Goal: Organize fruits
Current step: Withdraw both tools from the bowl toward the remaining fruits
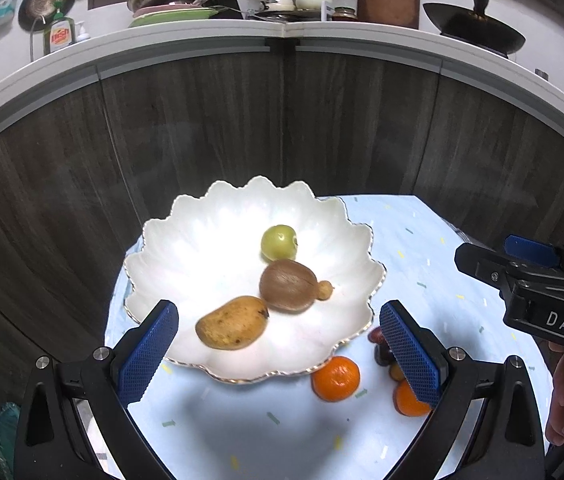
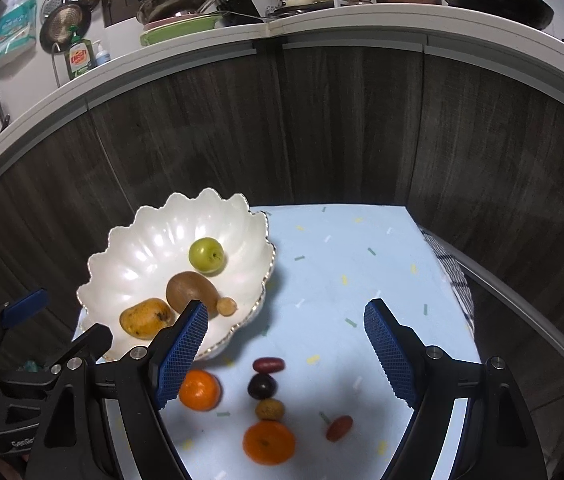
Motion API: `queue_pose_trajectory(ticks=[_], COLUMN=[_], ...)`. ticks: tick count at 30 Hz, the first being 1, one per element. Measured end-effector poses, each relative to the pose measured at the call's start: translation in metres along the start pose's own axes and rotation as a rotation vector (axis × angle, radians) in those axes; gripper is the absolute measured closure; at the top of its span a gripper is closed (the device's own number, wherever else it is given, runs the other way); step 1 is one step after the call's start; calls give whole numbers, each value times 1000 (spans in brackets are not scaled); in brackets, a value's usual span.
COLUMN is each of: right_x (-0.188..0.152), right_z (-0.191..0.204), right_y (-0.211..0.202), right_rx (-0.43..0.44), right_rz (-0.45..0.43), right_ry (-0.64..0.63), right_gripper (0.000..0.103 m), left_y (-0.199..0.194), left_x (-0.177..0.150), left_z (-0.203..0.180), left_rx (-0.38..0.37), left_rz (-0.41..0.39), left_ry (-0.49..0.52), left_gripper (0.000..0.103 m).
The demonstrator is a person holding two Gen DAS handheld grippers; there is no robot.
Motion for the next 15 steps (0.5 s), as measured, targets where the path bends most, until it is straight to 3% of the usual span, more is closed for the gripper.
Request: queue_pose_trajectory(ticks=[15], right_x=[-27], right_z=[-17], right_y=[-6], right_rx=[-10], right_rz=[7], right_ry=[5], right_gripper=[22], left_y=[-1], left_x=[-27], left_z=[-21], left_rx=[-19], left_rz=[41], left_ry=[42], left_gripper=[1])
Point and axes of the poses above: each gripper's, at about its wrist camera, not at the fingertips, and y roughly the way its jaws point, z to its left, x to its top, the point moved 2 cm from there along y, roughly the way its jaws point, and after that the axes turned 2 degrees about x, right-handed, at the moved point
